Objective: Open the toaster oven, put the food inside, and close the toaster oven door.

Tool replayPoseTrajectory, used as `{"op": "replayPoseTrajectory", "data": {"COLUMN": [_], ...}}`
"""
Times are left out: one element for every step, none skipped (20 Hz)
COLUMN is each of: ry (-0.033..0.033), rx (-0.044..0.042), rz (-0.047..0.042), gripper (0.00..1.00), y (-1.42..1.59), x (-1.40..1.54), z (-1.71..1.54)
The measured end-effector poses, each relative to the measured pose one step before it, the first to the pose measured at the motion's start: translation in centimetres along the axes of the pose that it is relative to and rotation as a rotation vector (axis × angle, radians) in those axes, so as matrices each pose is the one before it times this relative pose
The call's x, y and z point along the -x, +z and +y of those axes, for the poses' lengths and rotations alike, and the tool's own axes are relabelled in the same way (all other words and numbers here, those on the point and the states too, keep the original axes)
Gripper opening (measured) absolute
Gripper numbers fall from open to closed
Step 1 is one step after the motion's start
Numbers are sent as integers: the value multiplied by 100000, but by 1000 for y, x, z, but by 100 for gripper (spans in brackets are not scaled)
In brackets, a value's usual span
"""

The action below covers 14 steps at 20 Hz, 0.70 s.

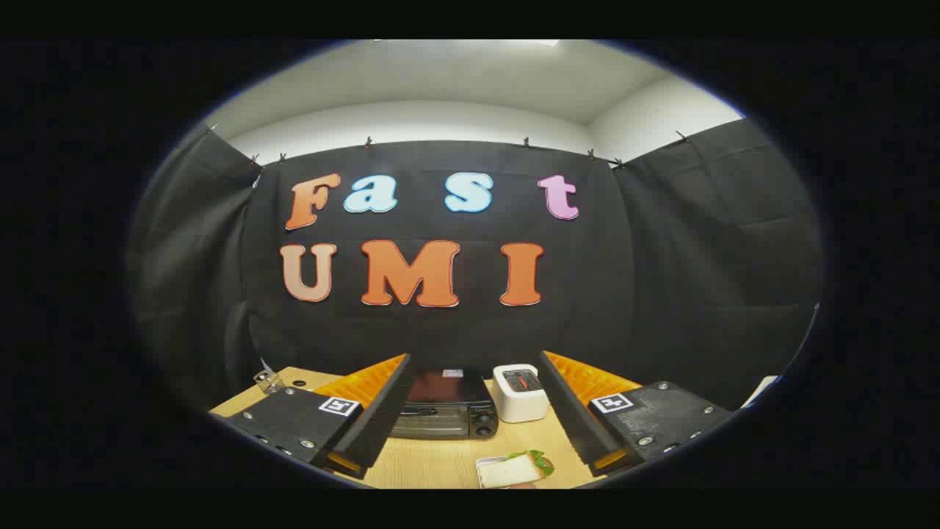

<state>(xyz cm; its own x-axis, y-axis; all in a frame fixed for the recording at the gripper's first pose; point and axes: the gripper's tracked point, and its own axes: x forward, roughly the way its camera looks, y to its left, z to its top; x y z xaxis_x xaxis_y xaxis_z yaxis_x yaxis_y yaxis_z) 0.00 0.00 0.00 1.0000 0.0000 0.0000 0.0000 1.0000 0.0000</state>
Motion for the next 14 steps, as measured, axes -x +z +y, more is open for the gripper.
{"op": "replayPoseTrajectory", "data": {"ry": [-213,-177,223,293,266,210,245,329,349,390,346,299,478,462], "rx": [386,224,74,-31,-46,-109,-204,-351,-160,215,354,419,267,-46], "rz": [-81,-22,-190,-259,-194,-61,212,202,97,225,188,134,127,259], "gripper": [99,99,99,99,99,99,99,99,99,99,99,99,99,99], "y": [28,13,68,166,3,60,-90,-77,-111,-143,-167,-53,-75,-93], "x": [41,-14,11,139,25,6,80,54,55,-78,-4,58,84,5], "z": [-196,-44,107,100,54,70,47,187,245,251,197,228,218,252]}}
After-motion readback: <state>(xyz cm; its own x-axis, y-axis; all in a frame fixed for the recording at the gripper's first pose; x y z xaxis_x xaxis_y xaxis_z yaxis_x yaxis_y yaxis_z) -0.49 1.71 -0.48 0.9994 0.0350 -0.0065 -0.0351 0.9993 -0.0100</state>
